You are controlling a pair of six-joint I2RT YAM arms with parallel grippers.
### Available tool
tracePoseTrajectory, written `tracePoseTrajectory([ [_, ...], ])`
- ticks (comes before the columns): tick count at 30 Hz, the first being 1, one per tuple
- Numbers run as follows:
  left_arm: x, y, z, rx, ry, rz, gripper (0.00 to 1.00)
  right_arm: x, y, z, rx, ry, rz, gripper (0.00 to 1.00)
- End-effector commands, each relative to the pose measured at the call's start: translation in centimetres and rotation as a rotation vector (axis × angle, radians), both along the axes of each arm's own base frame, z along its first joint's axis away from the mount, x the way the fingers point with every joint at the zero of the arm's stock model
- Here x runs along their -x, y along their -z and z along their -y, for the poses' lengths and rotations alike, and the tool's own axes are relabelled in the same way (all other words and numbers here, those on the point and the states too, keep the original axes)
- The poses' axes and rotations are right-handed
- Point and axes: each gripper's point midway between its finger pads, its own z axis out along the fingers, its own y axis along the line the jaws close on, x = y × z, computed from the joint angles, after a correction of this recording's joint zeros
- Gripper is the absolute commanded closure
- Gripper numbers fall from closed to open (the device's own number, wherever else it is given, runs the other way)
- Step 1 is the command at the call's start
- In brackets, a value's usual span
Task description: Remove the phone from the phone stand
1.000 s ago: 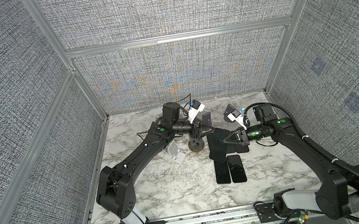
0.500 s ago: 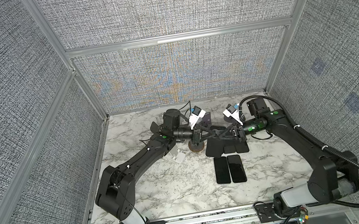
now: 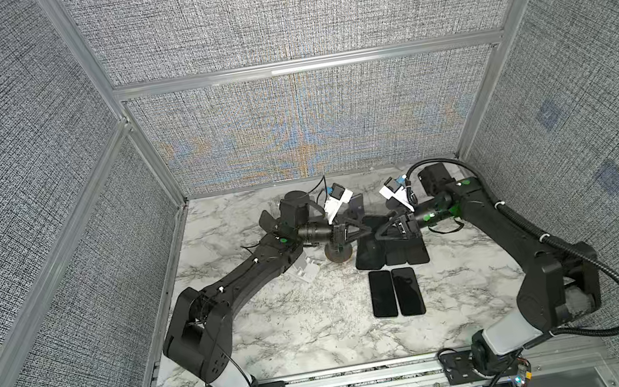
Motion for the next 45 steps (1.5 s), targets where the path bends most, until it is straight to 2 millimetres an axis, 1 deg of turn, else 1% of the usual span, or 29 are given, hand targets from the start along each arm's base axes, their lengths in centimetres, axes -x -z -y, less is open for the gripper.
tracePoseTrajectory([
  [1,-0.9,-1.0,0.0,0.027,-0.055,0.036,1.00,-1.7,1.0,1.2,0.102,0.129,-0.026,0.41],
  [3,-1.4,-1.0,-0.1,0.026,-0.100,0.029,1.00,-2.4,1.4,2.3,0.187,0.220,-0.017,0.36],
  [7,-2.8,-1.7,-0.3,0.045,-0.201,0.008,1.00,-3.2,2.5,5.5,0.372,0.448,-0.034,0.34],
  [9,-4.6,-1.6,-0.8,0.028,-0.321,-0.049,1.00,-3.5,3.1,8.0,0.478,0.608,-0.041,0.35],
  [11,-6.0,-1.3,-1.4,-0.012,-0.436,-0.101,1.00,-3.3,3.1,9.8,0.541,0.714,-0.044,0.34],
  [12,-6.1,-1.2,-1.5,-0.029,-0.478,-0.110,1.00,-3.1,2.9,10.3,0.551,0.750,-0.035,0.35],
  [14,-6.2,-1.4,-1.7,-0.044,-0.551,-0.102,1.00,-2.6,2.3,10.4,0.545,0.782,0.000,0.34],
  [16,-6.4,-1.8,-1.9,-0.047,-0.599,-0.115,1.00,-2.0,1.8,9.4,0.522,0.765,0.052,0.34],
  [19,-7.0,-2.1,-2.2,-0.033,-0.662,-0.153,1.00,-1.3,0.9,7.2,0.453,0.726,0.114,0.32],
  [20,-7.2,-2.0,-2.3,-0.033,-0.681,-0.166,1.00,-1.0,0.6,6.3,0.425,0.712,0.129,0.29],
  [22,-7.8,-1.7,-2.7,-0.038,-0.733,-0.205,1.00,-0.5,0.2,4.7,0.394,0.695,0.153,0.20],
  [23,-8.0,-1.6,-3.0,-0.030,-0.759,-0.224,1.00,-0.3,0.1,3.8,0.397,0.682,0.170,0.14],
  [24,-8.1,-1.7,-3.2,-0.016,-0.777,-0.235,1.00,-0.1,0.1,3.1,0.405,0.674,0.191,0.05],
  [25,-8.2,-1.8,-3.4,-0.005,-0.790,-0.242,1.00,0.0,0.1,2.5,0.413,0.666,0.208,0.01],
  [27,-8.1,-1.8,-3.4,0.001,-0.794,-0.250,1.00,0.0,-0.1,0.9,0.407,0.633,0.237,0.01],
  [29,-7.9,-1.8,-3.1,-0.002,-0.777,-0.255,1.00,-0.4,-0.1,-0.1,0.401,0.619,0.242,0.01],
  [34,-7.2,-1.9,-2.2,0.037,-0.728,-0.258,1.00,-2.0,0.3,-2.0,0.367,0.598,0.232,0.01],
  [37,-6.9,-1.9,-2.0,0.033,-0.715,-0.250,1.00,-3.0,0.1,-2.9,0.348,0.589,0.232,0.02],
  [39,-6.9,-1.8,-1.9,0.024,-0.712,-0.246,1.00,-3.7,0.2,-3.2,0.348,0.596,0.219,0.03],
  [43,-6.9,-1.7,-1.5,0.023,-0.700,-0.244,1.00,-4.6,0.6,-4.4,0.325,0.583,0.188,0.11],
  [45,-6.9,-1.7,-1.4,0.026,-0.695,-0.246,1.00,-4.9,1.0,-4.7,0.328,0.582,0.178,0.12],
])
